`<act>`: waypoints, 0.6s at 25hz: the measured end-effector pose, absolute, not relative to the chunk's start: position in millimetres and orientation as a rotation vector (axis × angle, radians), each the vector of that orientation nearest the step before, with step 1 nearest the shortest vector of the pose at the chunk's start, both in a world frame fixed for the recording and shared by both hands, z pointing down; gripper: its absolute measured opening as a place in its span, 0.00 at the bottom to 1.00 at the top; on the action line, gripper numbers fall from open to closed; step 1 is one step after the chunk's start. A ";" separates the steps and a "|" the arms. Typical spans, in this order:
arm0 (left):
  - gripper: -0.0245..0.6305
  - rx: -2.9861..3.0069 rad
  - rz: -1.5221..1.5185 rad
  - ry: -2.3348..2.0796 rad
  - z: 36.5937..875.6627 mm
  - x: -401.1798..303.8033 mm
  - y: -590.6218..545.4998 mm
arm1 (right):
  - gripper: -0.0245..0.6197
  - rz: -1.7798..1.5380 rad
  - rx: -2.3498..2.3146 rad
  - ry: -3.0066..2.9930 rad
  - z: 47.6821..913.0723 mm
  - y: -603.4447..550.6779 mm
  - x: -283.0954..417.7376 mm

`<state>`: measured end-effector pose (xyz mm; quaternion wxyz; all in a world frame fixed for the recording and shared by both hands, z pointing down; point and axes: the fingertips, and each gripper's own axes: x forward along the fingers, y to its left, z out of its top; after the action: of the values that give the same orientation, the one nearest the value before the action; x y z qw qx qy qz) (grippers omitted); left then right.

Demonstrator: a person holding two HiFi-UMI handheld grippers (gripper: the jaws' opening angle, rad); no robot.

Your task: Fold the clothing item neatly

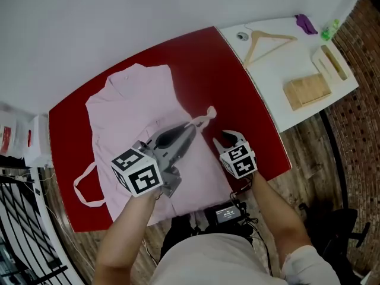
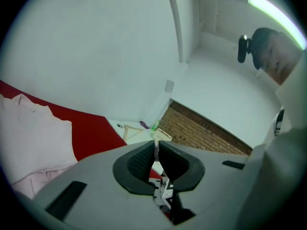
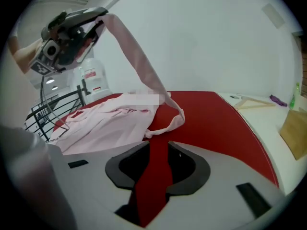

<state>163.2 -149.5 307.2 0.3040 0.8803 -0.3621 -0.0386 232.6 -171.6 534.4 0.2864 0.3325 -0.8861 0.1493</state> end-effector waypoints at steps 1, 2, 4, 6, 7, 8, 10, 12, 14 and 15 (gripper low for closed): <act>0.08 2.329 -0.124 -0.968 300.5 158.9 -149.9 | 0.19 0.396 0.889 -2.363 535.6 -175.3 229.4; 0.08 2.326 -0.145 -0.977 294.7 154.3 -149.9 | 0.19 0.392 0.889 -2.356 537.1 -179.3 226.4; 0.08 2.319 -0.174 -0.996 286.1 144.5 -149.2 | 0.19 0.384 0.887 -2.347 539.5 -187.8 219.4; 0.08 2.307 -0.191 -1.019 282.6 132.7 -146.9 | 0.19 0.374 0.873 -2.343 542.0 -194.5 209.9; 0.08 2.295 -0.199 -1.032 282.4 125.8 -145.2 | 0.19 0.363 0.861 -2.339 543.4 -196.6 204.8; 0.08 2.280 -0.209 -1.045 282.7 118.4 -143.1 | 0.19 0.349 0.847 -2.331 544.2 -197.9 199.8; 0.08 2.246 -0.234 -1.069 283.9 102.4 -137.9 | 0.19 0.317 0.831 -2.305 544.5 -200.8 192.2; 0.08 2.216 -0.255 -1.091 286.8 85.6 -130.8 | 0.19 0.276 0.849 -2.278 545.1 -208.7 187.6; 0.08 2.189 -0.257 -1.118 292.9 67.5 -122.7 | 0.19 0.239 0.874 -2.238 550.3 -218.1 186.3; 0.08 2.174 -0.252 -1.131 297.7 58.0 -118.5 | 0.18 0.224 0.878 -2.216 554.0 -221.5 186.1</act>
<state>58.0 -118.5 297.7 0.3326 0.8323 -0.4329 -0.0964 186.1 -221.5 554.0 0.3650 0.3413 -0.8618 0.0872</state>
